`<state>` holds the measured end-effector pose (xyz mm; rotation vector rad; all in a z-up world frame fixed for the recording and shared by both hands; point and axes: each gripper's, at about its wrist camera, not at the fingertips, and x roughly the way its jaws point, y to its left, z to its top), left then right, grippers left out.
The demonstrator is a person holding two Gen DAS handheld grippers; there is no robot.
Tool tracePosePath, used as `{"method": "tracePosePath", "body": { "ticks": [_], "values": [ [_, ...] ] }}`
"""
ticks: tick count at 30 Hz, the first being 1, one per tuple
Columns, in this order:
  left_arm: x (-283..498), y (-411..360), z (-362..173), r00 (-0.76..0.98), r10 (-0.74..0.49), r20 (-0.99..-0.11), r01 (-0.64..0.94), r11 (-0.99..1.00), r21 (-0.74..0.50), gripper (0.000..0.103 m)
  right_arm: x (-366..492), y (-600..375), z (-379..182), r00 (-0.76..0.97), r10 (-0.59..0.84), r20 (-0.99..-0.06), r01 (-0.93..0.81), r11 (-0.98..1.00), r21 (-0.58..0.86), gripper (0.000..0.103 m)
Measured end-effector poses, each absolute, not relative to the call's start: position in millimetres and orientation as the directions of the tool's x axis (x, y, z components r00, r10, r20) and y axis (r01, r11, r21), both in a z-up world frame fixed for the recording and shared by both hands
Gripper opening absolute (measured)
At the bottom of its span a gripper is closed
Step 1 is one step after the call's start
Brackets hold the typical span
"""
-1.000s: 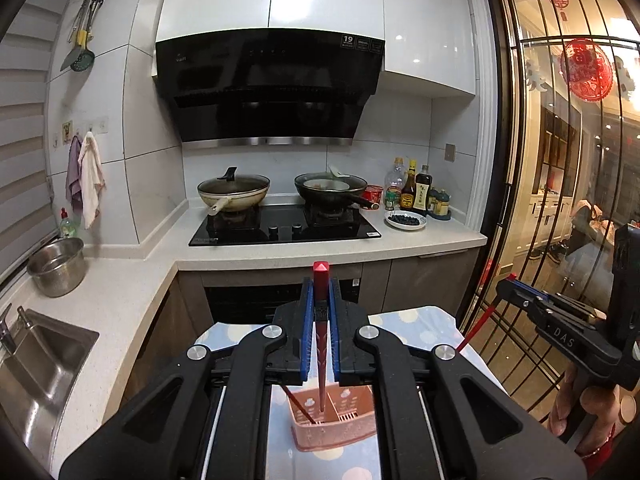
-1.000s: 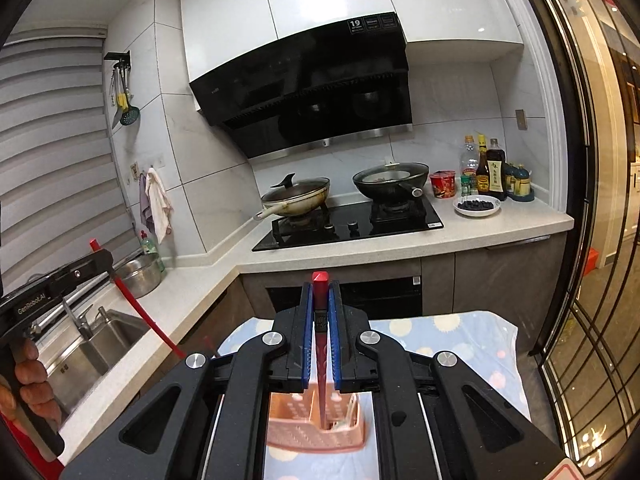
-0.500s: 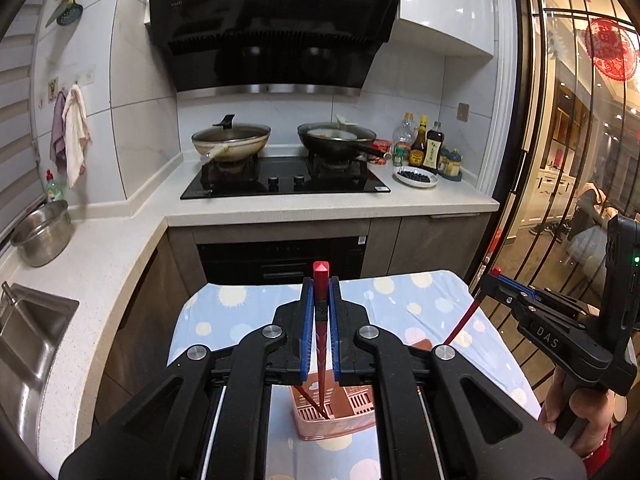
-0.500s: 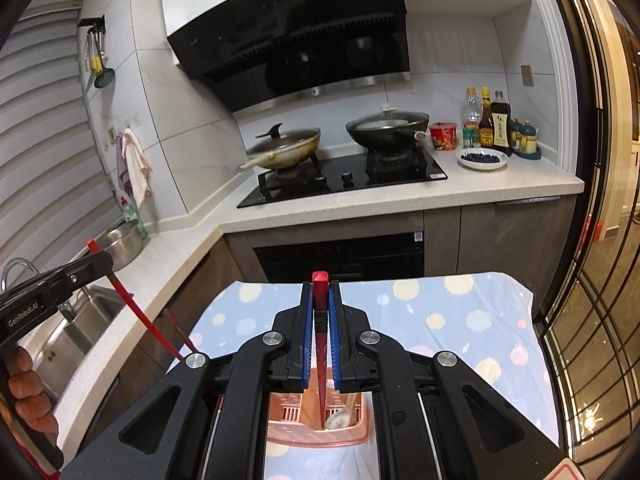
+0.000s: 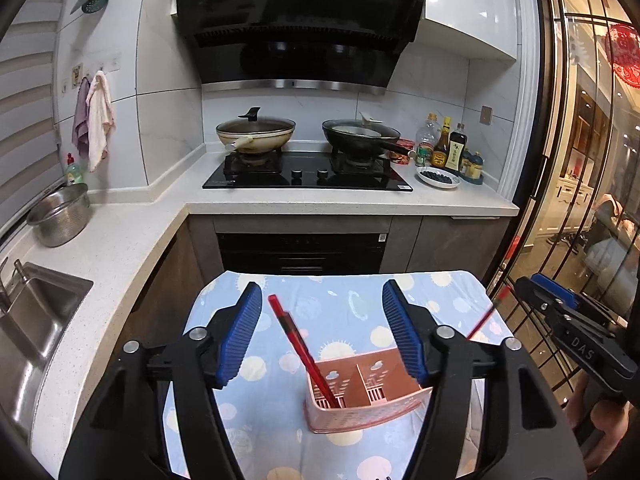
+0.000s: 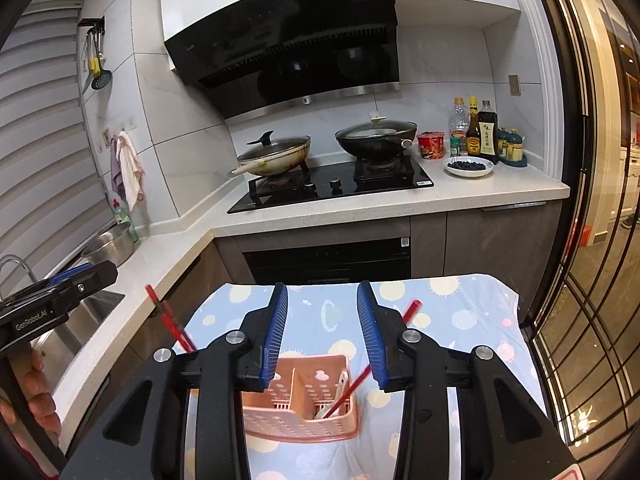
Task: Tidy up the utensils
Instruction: 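Open both tools to drop the red chopsticks into the holder, then move both tools back toward the remaining chopsticks and gold spoon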
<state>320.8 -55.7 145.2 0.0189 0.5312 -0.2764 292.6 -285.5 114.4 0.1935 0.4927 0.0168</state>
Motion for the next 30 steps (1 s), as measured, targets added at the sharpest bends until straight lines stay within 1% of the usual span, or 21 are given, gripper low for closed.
{"method": "tracePosePath", "body": {
  "ticks": [3, 8, 19, 30],
  "values": [
    [312, -54, 144, 0.829, -0.244, -0.503, 0.255, 0.966, -0.047, 0.066, 281, -285, 116, 0.883, 0.067, -0.464, 0.026, 0.981, 0.191, 0.036],
    [296, -49, 137, 0.824, -0.247, -0.511, 0.258, 0.965, -0.051, 0.07, 258, -281, 113, 0.879, 0.07, -0.472, 0.021, 0.983, 0.184, 0.037],
    [254, -43, 100, 0.78, -0.245, -0.576, 0.26, 0.964, -0.059, 0.07, 203, -273, 81, 0.84, 0.081, -0.536, 0.029, 0.981, 0.193, 0.037],
    [204, -38, 40, 0.708, -0.229, -0.668, 0.255, 0.965, -0.061, 0.071, 142, -266, 23, 0.769, 0.091, -0.633, 0.05, 0.978, 0.201, 0.037]
  ]
}}
